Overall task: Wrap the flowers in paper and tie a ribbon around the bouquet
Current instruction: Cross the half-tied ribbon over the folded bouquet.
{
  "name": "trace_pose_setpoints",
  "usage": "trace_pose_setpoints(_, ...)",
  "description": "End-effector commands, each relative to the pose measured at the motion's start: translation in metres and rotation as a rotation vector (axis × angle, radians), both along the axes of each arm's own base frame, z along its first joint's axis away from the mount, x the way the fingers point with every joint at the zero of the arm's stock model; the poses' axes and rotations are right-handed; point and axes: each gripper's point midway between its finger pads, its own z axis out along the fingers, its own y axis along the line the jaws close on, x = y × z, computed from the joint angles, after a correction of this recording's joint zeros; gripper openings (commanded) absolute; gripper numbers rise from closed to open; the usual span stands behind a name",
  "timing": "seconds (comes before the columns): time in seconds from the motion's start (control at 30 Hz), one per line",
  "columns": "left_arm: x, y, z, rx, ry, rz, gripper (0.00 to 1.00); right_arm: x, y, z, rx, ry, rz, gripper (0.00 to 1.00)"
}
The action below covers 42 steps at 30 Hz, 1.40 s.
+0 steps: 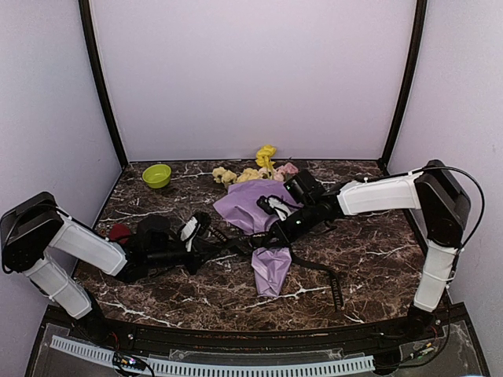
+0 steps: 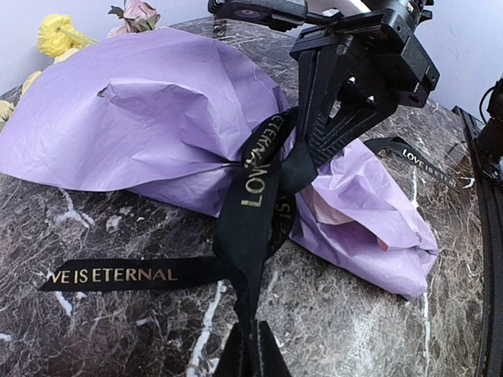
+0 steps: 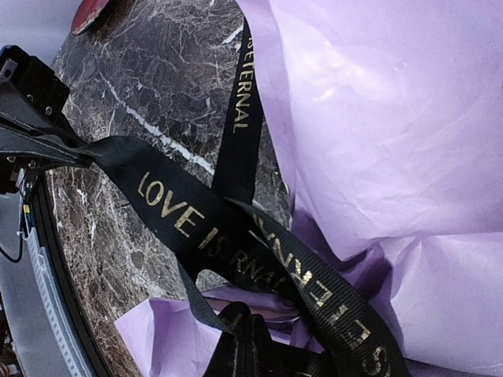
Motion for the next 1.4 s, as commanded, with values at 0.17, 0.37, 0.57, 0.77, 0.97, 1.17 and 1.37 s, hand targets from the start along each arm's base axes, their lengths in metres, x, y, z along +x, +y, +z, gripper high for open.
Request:
trace_pose_setpoints(0.17, -0.004, 0.002, -0.003, -0.033, 0.029, 0.014, 0.0, 0.01, -0.006, 0.017, 0.034, -0.035, -0.057, 0.0)
trace_pose_setpoints(0.37, -0.008, 0.008, -0.012, -0.024, 0.062, 0.034, 0.32, 0.016, -0.006, 0.021, 0.032, -0.041, -0.069, 0.06)
trace_pose_setpoints(0.57, -0.016, 0.01, 0.015, -0.034, 0.066, 0.01, 0.69, 0.015, -0.004, 0.024, 0.052, -0.041, -0.062, 0.09)
trace_pose_setpoints(0.77, -0.004, -0.018, 0.053, 0.004, 0.006, -0.098, 0.69, 0.014, -0.012, 0.026, 0.051, -0.046, -0.066, 0.13)
trace_pose_setpoints(0.97, 0.04, -0.069, 0.038, 0.114, -0.012, -0.194, 0.57, 0.011, -0.02, 0.046, 0.116, -0.016, -0.073, 0.17)
trace_pose_setpoints(1.17, 0.05, -0.086, 0.029, 0.156, -0.056, -0.265, 0.56, 0.034, -0.053, 0.06, 0.137, -0.012, -0.184, 0.18)
trace_pose_setpoints(1.37, 0.051, -0.085, 0.019, 0.193, -0.062, -0.314, 0.57, 0.05, -0.044, 0.045, 0.095, 0.0, -0.156, 0.16)
